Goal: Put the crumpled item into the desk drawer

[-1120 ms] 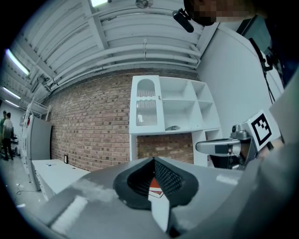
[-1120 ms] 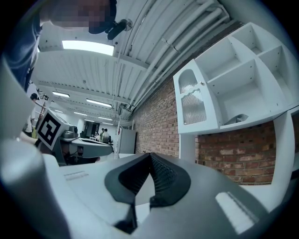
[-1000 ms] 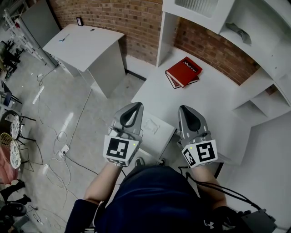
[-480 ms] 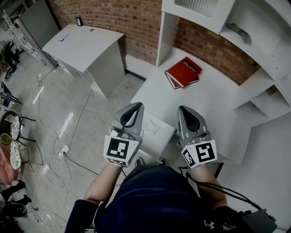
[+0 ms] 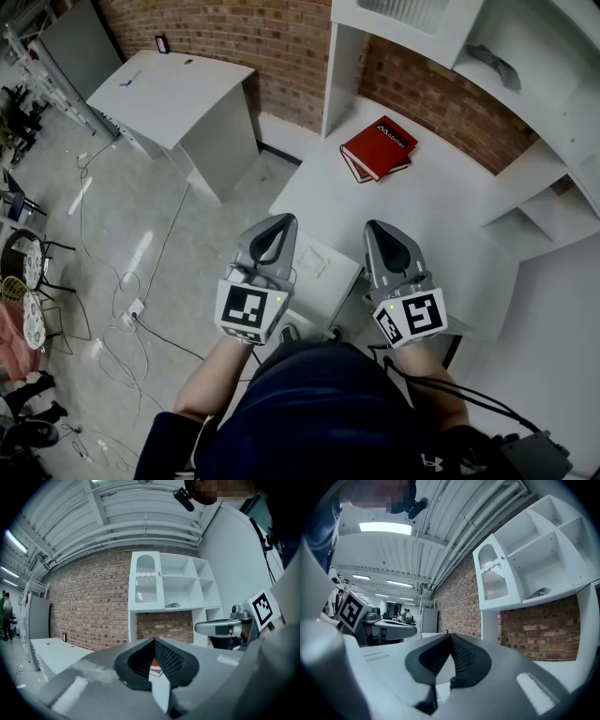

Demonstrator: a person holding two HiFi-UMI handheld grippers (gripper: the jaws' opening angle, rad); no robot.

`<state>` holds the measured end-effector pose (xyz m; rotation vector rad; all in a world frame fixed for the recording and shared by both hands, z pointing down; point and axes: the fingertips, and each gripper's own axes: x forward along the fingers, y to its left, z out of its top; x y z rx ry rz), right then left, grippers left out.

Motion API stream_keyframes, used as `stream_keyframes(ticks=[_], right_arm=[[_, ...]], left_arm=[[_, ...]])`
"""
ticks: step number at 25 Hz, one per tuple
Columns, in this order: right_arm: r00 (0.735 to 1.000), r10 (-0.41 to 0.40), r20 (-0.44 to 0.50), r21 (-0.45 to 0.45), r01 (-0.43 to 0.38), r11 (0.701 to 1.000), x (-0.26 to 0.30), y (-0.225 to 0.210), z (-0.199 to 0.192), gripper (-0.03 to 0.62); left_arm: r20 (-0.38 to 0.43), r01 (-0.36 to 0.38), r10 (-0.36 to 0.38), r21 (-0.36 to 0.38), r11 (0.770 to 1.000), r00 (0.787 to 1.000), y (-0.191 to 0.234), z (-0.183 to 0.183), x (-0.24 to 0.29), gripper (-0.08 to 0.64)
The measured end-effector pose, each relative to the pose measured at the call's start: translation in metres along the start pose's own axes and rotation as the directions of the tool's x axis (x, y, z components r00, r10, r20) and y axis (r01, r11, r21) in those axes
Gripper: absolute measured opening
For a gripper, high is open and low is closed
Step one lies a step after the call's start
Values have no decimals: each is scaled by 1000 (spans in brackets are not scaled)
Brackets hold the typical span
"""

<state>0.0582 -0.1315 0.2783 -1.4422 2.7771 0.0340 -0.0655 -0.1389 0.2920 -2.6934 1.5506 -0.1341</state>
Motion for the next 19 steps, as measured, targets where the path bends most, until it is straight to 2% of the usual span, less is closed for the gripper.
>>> stream_keyframes(ticks=[19], right_arm=[[1000,2,-13,42,-1,999,-6,-26,-17,2]], left_arm=[[-50,-9,9,-1,1000,999,-16,-15,19,2]])
